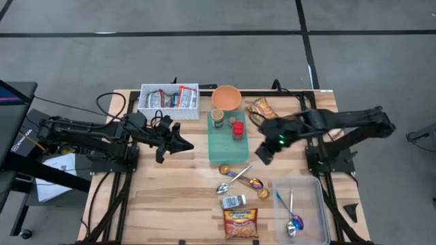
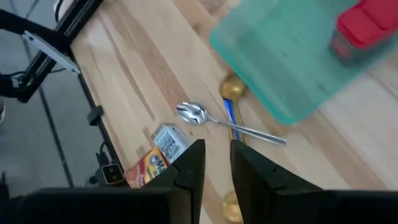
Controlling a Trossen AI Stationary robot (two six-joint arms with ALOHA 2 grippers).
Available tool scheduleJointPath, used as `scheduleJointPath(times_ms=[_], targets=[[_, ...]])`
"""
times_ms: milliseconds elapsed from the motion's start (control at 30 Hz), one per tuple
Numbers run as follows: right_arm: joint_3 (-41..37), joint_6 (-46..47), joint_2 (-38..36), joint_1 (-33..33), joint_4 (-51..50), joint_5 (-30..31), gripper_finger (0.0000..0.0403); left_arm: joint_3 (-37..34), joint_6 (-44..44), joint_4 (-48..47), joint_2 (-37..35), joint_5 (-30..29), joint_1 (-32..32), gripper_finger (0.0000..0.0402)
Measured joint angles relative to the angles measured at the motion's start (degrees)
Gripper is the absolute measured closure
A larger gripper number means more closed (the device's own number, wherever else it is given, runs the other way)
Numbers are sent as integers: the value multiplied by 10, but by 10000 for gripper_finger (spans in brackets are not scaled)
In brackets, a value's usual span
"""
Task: Pick & Place Food Item
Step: Put the white seasoning into the blue bin
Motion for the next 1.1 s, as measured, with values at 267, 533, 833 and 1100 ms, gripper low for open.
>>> scheduleJointPath(times_ms=[267, 533, 833, 1100], targets=[[0, -56, 122, -29, 17, -98, 331, 0, 2, -3, 0, -33, 0, 402], [0, -29, 197, 22, 56, -132, 331, 0, 2, -11, 0, -59, 0, 402], [-1, -87, 224, 76, 104, -127, 293, 0, 4, -30, 0, -78, 0, 353], [-1, -225, 240, 162, 156, -22, 182, 0, 83, -30, 0, -78, -34, 241]])
